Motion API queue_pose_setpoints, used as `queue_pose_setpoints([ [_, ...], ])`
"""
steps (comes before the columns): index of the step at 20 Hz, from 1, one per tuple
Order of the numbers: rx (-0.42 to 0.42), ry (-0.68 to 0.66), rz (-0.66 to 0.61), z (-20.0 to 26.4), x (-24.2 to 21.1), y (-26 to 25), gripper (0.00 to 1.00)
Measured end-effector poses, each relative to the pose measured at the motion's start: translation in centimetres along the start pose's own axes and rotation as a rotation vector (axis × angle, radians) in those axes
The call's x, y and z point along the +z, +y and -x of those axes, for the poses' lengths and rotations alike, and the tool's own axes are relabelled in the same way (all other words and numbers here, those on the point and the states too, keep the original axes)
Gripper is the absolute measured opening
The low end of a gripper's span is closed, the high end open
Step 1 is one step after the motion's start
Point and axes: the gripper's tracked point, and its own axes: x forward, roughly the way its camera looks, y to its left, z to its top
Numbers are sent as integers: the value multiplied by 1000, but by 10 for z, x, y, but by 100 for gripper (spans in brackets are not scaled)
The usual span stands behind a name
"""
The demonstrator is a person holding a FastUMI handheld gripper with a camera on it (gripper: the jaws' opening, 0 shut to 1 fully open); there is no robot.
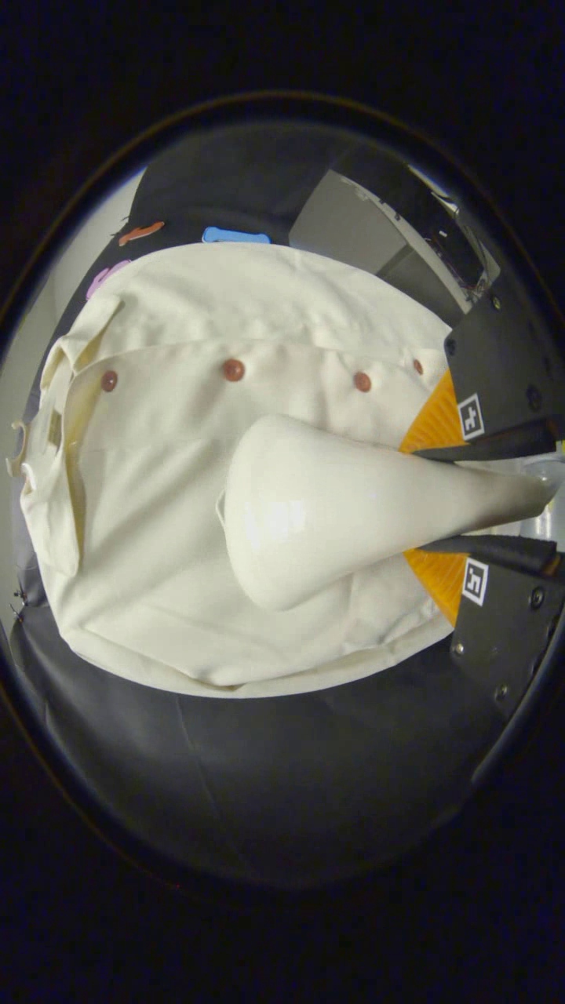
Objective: Iron the clothes twice with a garment steamer, once on the left side and once on the right side.
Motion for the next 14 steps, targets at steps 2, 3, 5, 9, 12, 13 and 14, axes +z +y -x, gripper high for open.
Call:
queue_pose_setpoints([
  [2,-6,45,17,-9,-24,-1,40],
  [3,-3,68,23,-13,-37,-2,40],
  [5,6,108,43,-22,-61,-2,40],
  [9,39,179,63,-34,-99,4,40],
  [12,62,198,94,-44,-119,4,41],
  [13,58,207,100,-46,-128,3,41],
  [14,59,230,100,-49,-138,4,41],
])
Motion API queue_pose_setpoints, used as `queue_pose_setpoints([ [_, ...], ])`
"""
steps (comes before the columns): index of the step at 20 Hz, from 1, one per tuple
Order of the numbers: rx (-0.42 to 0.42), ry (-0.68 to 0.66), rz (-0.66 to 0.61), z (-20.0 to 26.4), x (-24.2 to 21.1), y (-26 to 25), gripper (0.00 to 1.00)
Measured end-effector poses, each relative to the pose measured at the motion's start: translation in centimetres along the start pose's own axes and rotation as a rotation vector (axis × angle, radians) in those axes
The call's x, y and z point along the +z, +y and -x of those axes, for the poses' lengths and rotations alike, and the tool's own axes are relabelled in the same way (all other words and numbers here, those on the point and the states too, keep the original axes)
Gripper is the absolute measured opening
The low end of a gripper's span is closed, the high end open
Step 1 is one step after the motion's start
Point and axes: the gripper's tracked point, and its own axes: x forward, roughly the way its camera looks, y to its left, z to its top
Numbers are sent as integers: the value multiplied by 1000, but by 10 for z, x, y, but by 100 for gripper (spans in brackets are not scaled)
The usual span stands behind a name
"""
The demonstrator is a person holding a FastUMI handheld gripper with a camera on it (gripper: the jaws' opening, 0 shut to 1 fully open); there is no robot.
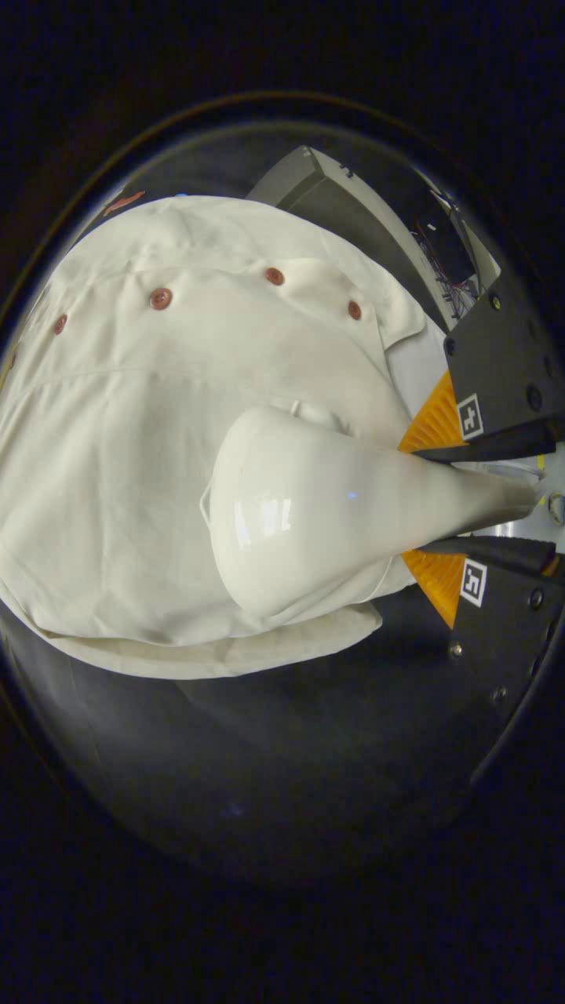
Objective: Iron the clothes twice with a garment steamer, once on the left side and once on the right side.
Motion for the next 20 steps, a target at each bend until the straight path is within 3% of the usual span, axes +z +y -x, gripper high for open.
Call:
queue_pose_setpoints([
  [4,12,114,-15,-18,-41,7,41],
  [13,-4,123,52,-43,-72,6,37],
  [20,61,114,20,8,-68,-6,36],
])
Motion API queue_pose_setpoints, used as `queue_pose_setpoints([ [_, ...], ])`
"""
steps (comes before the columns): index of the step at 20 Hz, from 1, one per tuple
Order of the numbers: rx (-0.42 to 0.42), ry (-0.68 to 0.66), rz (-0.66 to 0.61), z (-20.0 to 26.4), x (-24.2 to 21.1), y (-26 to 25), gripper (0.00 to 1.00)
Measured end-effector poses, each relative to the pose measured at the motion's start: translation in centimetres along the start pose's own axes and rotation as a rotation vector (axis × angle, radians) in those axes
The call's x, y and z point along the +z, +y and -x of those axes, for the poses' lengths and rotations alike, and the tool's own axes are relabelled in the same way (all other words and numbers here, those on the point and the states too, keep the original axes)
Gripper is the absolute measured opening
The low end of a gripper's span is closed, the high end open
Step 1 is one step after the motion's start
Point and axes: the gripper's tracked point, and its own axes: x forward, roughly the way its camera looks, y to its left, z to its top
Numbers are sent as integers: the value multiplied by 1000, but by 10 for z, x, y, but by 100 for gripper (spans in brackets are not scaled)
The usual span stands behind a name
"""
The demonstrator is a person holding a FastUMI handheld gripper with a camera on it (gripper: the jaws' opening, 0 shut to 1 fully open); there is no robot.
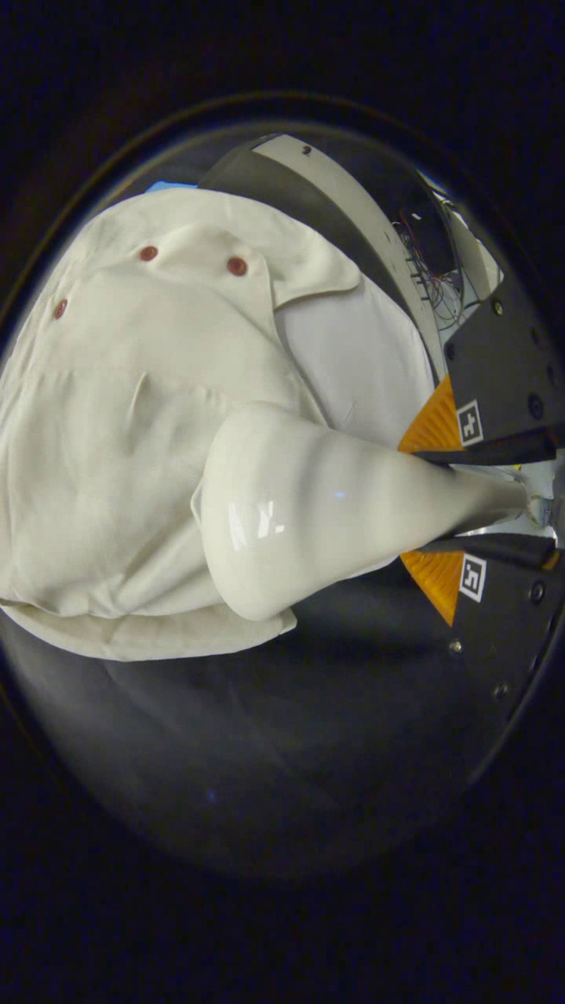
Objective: Iron the clothes twice with a garment steamer, once on the left side and once on the right side.
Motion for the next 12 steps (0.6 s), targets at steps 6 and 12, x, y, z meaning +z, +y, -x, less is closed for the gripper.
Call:
queue_pose_setpoints([
  [6,83,-84,14,76,32,-26,36],
  [12,80,-187,-2,166,91,-76,35],
])
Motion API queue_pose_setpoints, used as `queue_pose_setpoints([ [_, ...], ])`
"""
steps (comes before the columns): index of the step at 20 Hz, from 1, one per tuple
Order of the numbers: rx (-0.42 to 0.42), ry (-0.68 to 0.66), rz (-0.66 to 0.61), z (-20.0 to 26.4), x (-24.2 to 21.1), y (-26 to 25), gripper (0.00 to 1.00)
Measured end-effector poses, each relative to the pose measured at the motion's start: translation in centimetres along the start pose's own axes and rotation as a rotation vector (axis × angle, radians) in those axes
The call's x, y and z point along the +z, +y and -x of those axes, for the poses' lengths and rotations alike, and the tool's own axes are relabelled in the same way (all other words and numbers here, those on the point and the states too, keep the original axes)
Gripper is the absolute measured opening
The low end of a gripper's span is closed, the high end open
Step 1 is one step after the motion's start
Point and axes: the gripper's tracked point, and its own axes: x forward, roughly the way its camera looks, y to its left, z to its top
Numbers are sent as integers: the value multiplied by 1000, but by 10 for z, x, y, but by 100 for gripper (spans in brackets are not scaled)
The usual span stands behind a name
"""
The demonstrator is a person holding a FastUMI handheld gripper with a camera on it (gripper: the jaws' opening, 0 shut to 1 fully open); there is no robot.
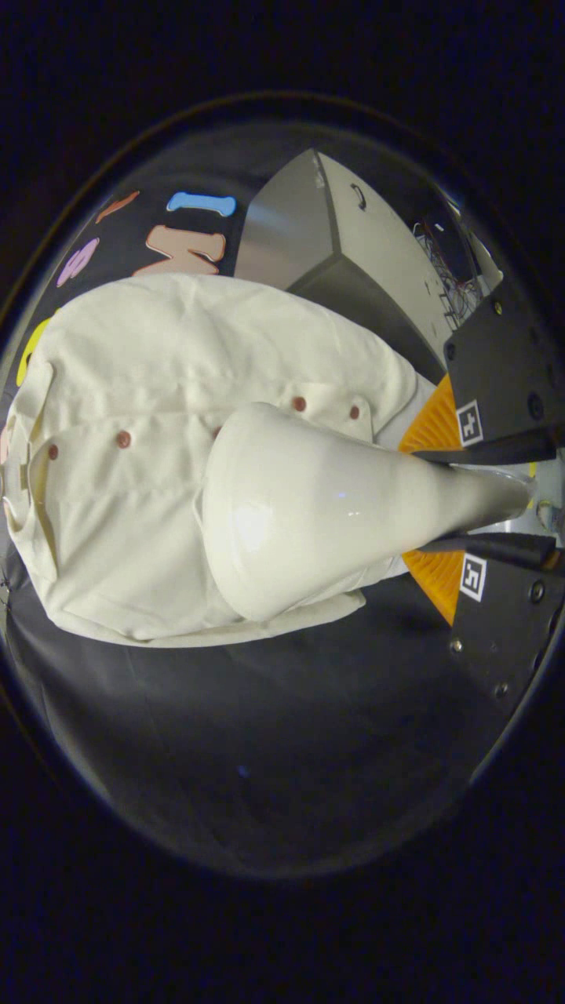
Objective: Iron the clothes twice with a garment steamer, once on the left side and once on the right side.
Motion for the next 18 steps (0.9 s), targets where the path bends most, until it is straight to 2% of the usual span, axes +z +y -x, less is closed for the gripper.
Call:
queue_pose_setpoints([
  [5,0,-107,-51,47,67,-48,35],
  [12,-47,-265,-43,71,169,-91,35],
  [15,-75,-288,-50,71,203,-105,35],
  [18,-124,-253,-94,60,220,-120,35],
])
